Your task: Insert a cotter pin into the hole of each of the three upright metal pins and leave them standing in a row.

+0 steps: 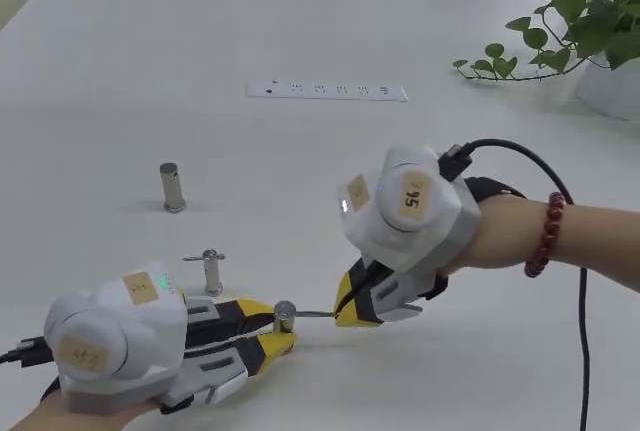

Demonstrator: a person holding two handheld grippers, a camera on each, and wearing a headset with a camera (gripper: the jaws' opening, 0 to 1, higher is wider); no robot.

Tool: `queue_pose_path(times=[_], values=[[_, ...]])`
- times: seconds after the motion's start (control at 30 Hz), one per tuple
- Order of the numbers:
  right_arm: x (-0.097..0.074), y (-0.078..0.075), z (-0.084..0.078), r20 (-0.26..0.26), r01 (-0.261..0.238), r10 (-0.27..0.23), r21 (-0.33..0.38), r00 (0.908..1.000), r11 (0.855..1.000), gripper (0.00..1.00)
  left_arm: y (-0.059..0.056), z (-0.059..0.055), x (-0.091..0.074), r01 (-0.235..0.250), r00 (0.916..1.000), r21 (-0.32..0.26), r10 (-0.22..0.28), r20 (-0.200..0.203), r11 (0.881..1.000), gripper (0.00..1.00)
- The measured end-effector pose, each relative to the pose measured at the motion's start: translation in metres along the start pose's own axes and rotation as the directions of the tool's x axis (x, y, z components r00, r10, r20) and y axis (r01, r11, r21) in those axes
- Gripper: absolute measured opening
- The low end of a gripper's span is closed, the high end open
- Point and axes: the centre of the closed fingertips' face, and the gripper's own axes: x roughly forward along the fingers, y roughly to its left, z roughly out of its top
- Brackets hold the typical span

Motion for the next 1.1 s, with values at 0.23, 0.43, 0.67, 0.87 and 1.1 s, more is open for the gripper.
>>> queue_pose_path(times=[0.23,0.43,0.67,0.87,1.1], values=[[-0.0006,-0.0009,-0.0004,-0.021,-0.008,0.008,-0.001,0.9998,1.000,0.03,0.0005,-0.0004,0.0004,0.002,1.0000,0.006,-0.002,-0.002,1.000,0.12],[-0.0011,-0.0023,0.0004,-0.052,-0.011,0.010,-0.010,0.9986,1.000,0.03,0.0007,-0.0010,0.0008,0.007,1.0000,0.006,-0.007,-0.003,1.000,0.11],[-0.0025,-0.0019,-0.0003,-0.068,-0.018,0.018,-0.002,0.9975,1.000,0.03,0.0006,-0.0011,0.0012,0.006,1.0000,0.009,-0.006,0.000,1.000,0.11],[-0.0040,-0.0022,-0.0005,-0.077,-0.019,0.020,0.017,0.9968,1.000,0.03,0.0008,-0.0011,0.0020,0.006,1.0000,0.016,-0.006,0.000,1.000,0.11],[-0.0028,-0.0019,0.0063,-0.077,-0.026,0.027,0.017,0.9967,1.000,0.03,0.0005,-0.0006,0.0043,0.007,1.0000,0.017,-0.007,0.002,1.000,0.11]])
